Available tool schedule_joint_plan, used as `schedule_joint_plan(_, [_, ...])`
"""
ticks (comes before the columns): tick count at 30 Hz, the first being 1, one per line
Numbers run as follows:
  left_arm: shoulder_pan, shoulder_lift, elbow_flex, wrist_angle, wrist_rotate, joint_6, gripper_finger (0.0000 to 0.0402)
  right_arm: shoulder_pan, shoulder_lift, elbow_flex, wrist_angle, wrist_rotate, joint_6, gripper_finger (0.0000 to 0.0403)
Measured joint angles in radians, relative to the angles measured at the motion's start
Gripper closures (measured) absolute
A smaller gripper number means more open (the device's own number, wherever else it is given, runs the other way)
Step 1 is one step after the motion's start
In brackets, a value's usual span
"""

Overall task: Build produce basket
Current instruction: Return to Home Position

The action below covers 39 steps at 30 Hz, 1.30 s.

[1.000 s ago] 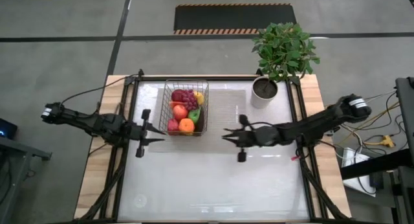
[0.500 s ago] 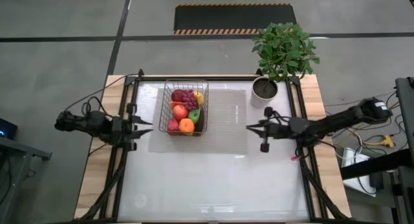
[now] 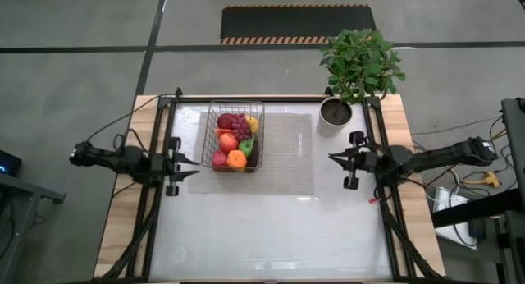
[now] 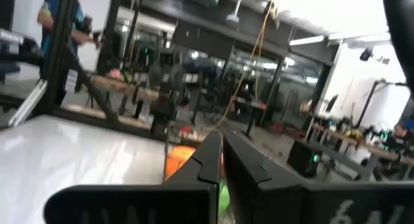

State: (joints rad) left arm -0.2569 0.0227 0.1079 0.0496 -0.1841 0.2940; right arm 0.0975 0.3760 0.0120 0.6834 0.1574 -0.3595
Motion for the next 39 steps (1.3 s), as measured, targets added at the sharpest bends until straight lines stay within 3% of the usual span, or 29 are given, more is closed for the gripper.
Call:
schedule_joint_plan(5, [0.0,0.01,-0.099,0.15,0.025,-0.019,0.0324,0.0,-0.065,0.0,-0.002,-0.013,-0.018,0.0394])
schedule_joint_plan(10, [0.0,0.037,-0.099,0.18,0.025,-0.076,0.0324,0.0,-0.114,0.0,-0.012,-0.059,0.006,0.0394])
schedule_joint_plan(16, [0.0,0.034,-0.1,0.195,0.021,-0.077,0.0324,0.0,-0.146,0.0,-0.043,-0.052,0.252,0.0394])
schedule_joint_plan(21, [0.0,0.035,-0.1,0.196,0.02,-0.078,0.0324,0.0,-0.144,0.0,-0.051,-0.053,0.367,0.0394])
schedule_joint_plan(39, [0.0,0.035,-0.102,0.196,0.019,-0.078,0.0324,0.0,-0.144,-0.001,-0.051,-0.052,0.386,0.0394])
